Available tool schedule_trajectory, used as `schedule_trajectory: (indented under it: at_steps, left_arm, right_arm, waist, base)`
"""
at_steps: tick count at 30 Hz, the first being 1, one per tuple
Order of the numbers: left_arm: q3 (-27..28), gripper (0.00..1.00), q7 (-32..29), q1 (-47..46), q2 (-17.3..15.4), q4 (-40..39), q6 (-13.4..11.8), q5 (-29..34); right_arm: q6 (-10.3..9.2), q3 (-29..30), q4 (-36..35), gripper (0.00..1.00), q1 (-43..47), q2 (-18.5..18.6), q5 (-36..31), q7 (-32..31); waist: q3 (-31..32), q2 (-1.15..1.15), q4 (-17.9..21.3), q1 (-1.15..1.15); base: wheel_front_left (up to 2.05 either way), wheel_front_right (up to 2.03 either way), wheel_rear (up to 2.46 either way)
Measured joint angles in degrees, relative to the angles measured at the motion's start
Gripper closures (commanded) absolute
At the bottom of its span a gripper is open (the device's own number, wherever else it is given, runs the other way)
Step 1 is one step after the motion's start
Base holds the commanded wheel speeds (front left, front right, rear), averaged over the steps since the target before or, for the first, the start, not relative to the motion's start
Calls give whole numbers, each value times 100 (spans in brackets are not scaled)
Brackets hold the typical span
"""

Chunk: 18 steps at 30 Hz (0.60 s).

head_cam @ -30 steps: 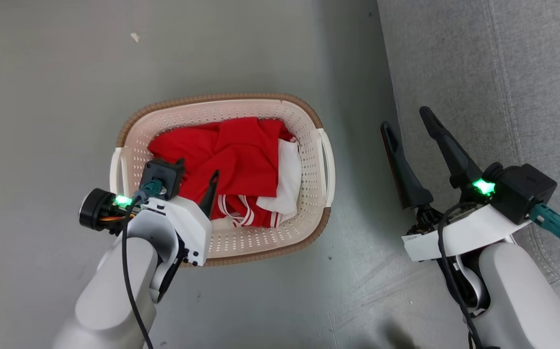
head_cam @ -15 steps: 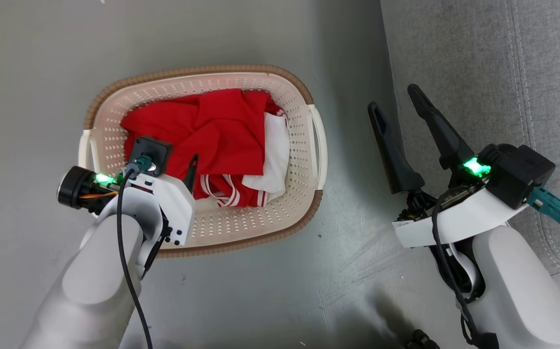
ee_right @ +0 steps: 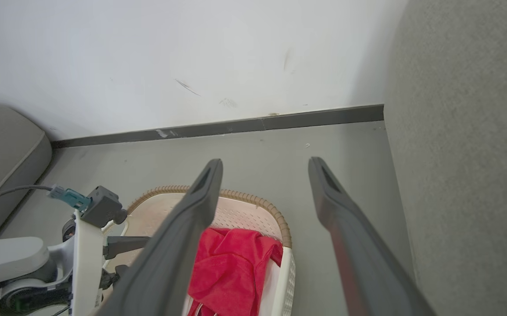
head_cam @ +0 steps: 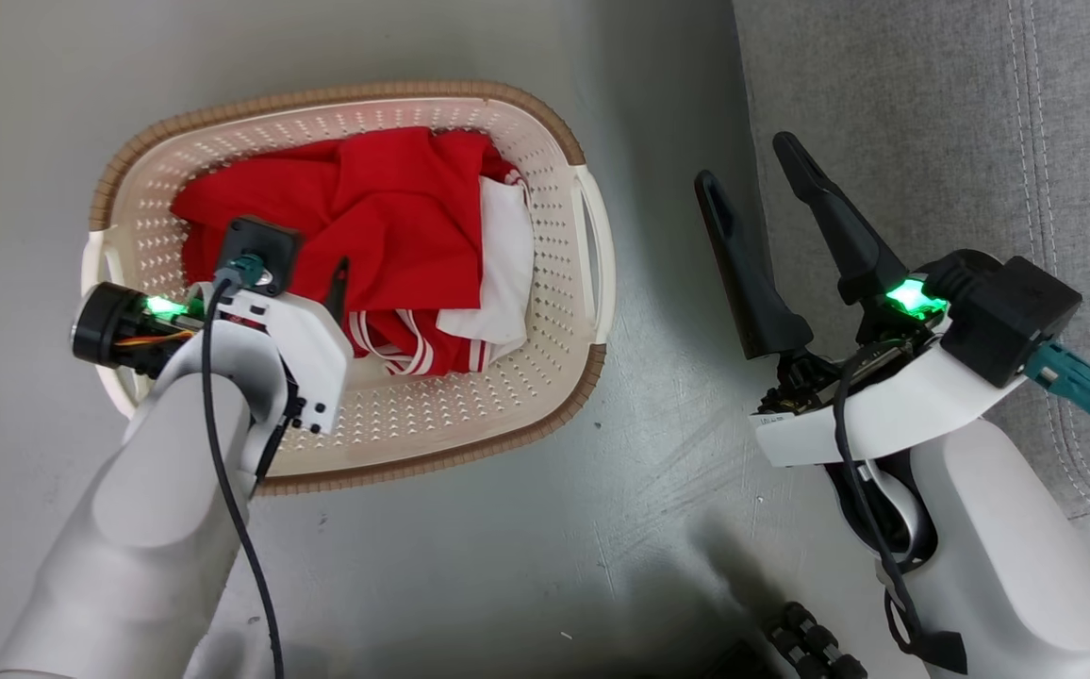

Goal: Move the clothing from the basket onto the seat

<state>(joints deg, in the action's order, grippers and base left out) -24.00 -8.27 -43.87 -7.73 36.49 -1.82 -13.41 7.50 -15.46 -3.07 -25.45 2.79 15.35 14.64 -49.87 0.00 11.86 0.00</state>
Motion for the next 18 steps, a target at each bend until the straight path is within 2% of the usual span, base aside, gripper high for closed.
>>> schedule_trajectory:
  at_steps: [18]
  left_arm:
    - [43,0,-56,-276,-124,377,-5,3]
  right_arm:
    - [0,-198,-12,0,-218,1,176,0]
  waist:
    - [-428,0,266,0]
  base:
    - [0,0,0]
